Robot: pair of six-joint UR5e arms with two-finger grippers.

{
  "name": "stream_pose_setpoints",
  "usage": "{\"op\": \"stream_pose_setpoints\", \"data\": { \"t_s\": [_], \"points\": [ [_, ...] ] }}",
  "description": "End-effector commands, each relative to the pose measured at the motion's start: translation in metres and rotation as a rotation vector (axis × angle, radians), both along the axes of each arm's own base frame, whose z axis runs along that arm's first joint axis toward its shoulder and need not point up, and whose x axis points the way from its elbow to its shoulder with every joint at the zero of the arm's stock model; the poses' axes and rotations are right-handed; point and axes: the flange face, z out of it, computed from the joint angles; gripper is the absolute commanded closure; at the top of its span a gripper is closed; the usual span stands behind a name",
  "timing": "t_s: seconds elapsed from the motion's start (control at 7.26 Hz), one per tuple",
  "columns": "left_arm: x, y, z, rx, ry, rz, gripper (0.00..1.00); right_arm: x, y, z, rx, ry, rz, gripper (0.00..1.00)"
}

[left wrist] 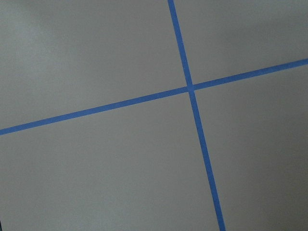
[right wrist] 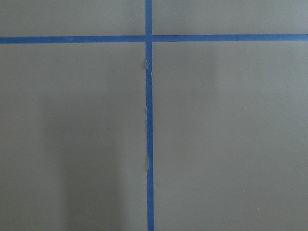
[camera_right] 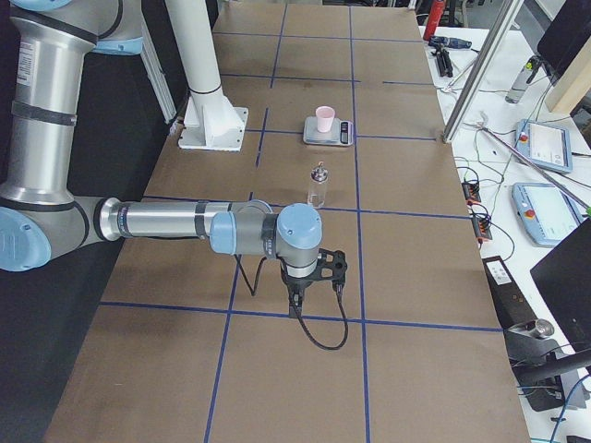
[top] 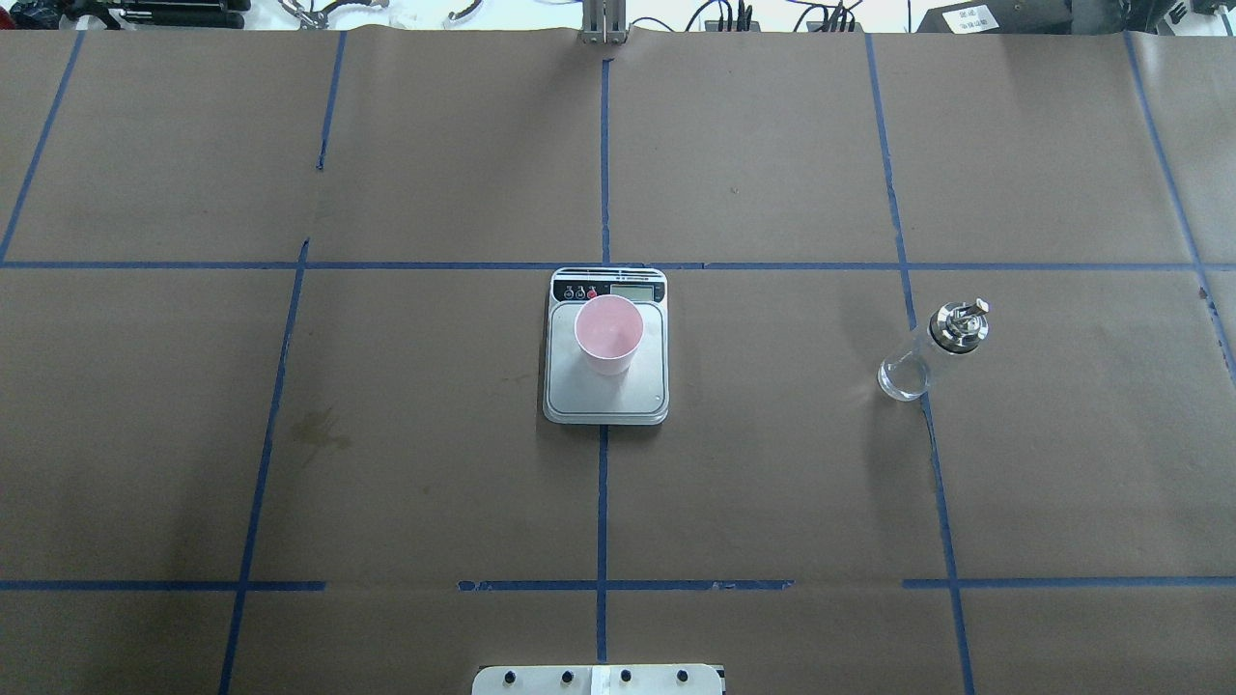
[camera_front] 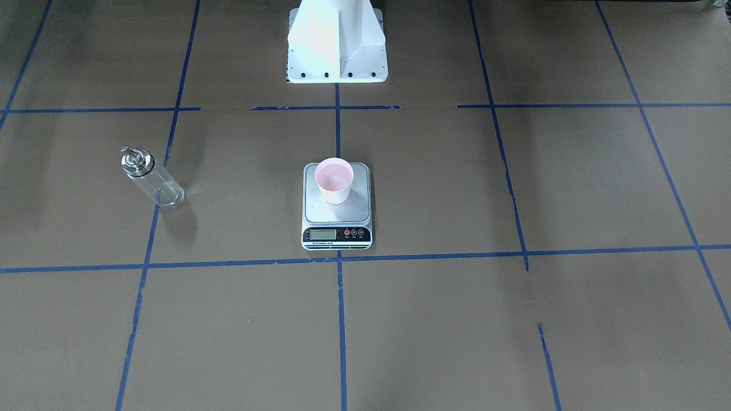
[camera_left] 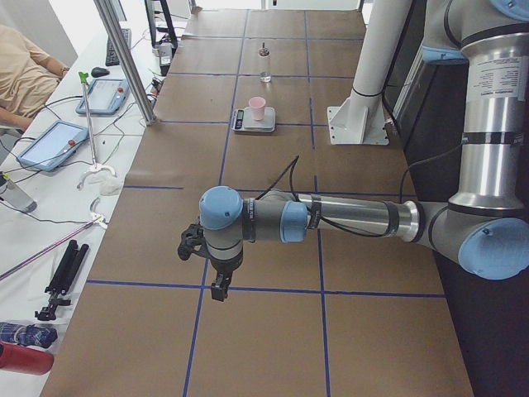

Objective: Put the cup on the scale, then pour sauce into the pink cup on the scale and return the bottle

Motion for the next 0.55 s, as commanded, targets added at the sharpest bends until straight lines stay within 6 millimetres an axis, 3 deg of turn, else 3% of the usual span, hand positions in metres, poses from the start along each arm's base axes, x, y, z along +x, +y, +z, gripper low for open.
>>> {"op": "stream_pose_setpoints", "data": {
  "t_s": [0.0,0.41],
  "points": [
    [0.001,0.0074,0.0068,-0.013,0.002,0.002,0.0,0.0,0.0013,0.0011,-0.003,0.0,0.0,0.0],
    [0.0012,0.0109,0.0097,-0.017,0.002,0.004,0.0,0.0001,0.0015,0.0021,-0.006,0.002,0.0,0.0]
  ]
}}
